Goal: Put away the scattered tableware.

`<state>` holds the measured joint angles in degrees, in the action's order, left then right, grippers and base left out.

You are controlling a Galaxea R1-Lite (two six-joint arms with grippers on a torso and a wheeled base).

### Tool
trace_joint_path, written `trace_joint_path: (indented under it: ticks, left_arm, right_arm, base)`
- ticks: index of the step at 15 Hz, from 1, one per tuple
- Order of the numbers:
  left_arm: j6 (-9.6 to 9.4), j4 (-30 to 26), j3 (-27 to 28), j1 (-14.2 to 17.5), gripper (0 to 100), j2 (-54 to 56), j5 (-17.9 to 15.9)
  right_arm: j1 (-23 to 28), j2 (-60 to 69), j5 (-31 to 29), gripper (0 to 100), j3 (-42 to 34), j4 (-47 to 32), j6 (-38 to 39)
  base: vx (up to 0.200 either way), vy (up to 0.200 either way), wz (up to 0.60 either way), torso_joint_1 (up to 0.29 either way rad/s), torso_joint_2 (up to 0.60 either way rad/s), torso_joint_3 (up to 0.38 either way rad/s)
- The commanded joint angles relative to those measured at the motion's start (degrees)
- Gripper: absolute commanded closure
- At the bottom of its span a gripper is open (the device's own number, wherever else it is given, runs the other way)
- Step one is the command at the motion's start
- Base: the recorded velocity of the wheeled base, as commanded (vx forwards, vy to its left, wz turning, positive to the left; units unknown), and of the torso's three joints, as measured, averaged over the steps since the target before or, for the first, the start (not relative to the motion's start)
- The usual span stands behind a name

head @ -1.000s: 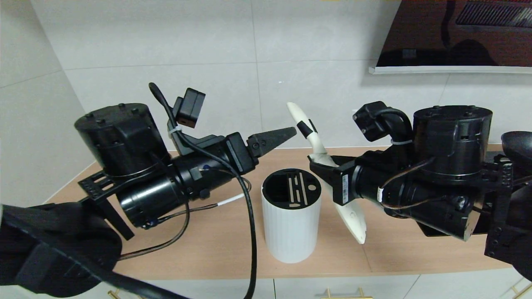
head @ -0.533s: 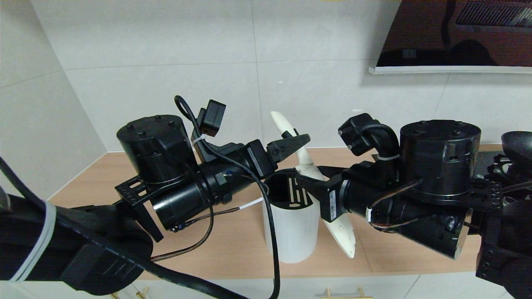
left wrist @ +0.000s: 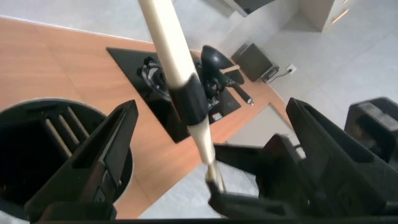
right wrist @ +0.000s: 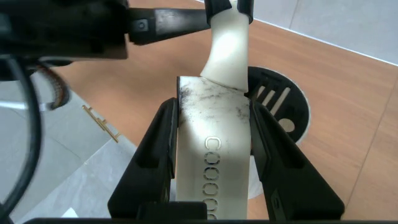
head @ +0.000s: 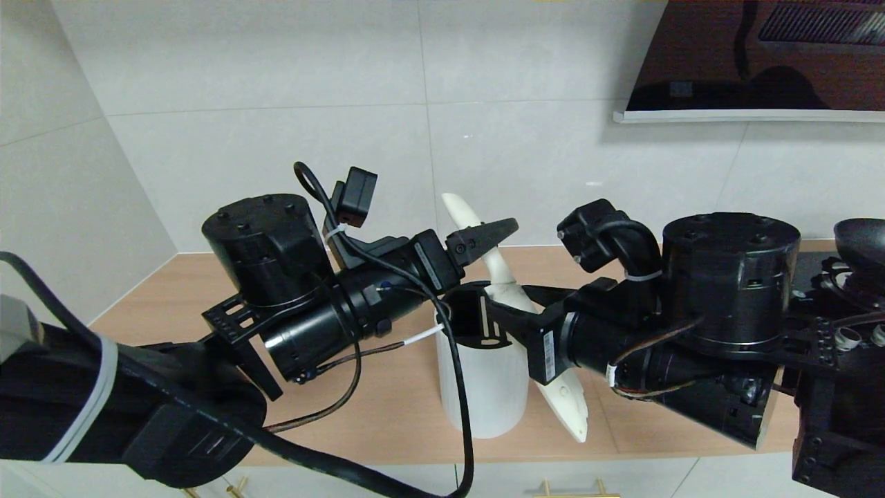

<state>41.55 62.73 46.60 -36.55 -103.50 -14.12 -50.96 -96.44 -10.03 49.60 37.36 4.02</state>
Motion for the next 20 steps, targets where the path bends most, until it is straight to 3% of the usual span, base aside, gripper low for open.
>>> trace_joint_path:
  ticks: [1,8,9,20]
  left_arm:
    - [0.03,0.11,-0.02,-0.02,0,-0.83,-0.03]
    - [0.03,0.2,-0.02,-0.02,0,-0.65,0.14]
    - [0.03,0.2,-0.02,-0.02,100,-0.65,0.14]
    - [0.03,1.6,-0.2,-0.02,100,-0.65,0.14]
  right_arm:
    - [-0.81,0.11,0.01,100,-0.3,-0.01,0.02]
    - [-1.78,0.02,0.01,100,-1.53,1.84,-0.07]
    - [-1.87,0.02,0.01,100,-1.7,1.84,-0.07]
    - [-1.6,1.25,-0.51,100,-1.97,1.92,-0.07]
  base:
    - [0.0,0.0,0.0,0.0,0.0,0.0]
    - [0.0,0.0,0.0,0.0,0.0,0.0]
    - [0.0,0.0,0.0,0.0,0.0,0.0]
    - [0.0,0.0,0.0,0.0,0.0,0.0]
